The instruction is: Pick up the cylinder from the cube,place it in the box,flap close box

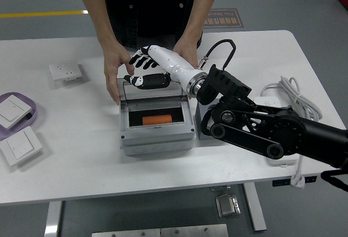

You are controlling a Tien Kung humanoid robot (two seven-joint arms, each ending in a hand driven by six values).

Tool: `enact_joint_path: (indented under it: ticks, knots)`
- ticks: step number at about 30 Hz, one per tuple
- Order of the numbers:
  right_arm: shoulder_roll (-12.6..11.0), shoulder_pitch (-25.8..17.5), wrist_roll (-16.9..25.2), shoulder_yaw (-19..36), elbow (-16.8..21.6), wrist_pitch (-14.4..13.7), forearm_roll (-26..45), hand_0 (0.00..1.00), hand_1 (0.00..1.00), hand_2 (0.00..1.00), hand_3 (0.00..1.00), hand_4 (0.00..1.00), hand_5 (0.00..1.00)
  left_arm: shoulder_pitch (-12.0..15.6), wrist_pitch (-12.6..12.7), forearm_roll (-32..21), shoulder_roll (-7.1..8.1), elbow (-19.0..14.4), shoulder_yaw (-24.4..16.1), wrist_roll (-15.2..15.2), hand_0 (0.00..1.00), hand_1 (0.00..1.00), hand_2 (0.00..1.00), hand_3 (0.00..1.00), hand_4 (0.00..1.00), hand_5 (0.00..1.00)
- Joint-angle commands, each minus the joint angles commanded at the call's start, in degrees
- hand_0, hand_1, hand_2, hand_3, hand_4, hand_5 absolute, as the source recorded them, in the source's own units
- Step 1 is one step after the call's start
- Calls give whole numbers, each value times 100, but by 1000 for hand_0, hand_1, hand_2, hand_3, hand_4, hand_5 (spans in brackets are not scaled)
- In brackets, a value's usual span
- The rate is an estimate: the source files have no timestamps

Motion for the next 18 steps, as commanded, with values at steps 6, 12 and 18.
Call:
enact_joint_path:
  ticks: [6,12,18]
  knots:
    - [49,-102,154,-67,-334,-111,193,627,622,642,634,721,459,-19,10,23,9,-13,-14,-7,635,622,566,645,708,287]
    - [-96,-514,245,-47,-93,-216,182,615,605,624,626,717,463,-7,22,39,-14,-9,-51,-12,633,623,565,644,709,290]
    - [-335,-963,254,200,540,-285,-275,597,596,620,628,708,452,18,23,2,-70,2,-31,-11,634,623,564,644,710,293]
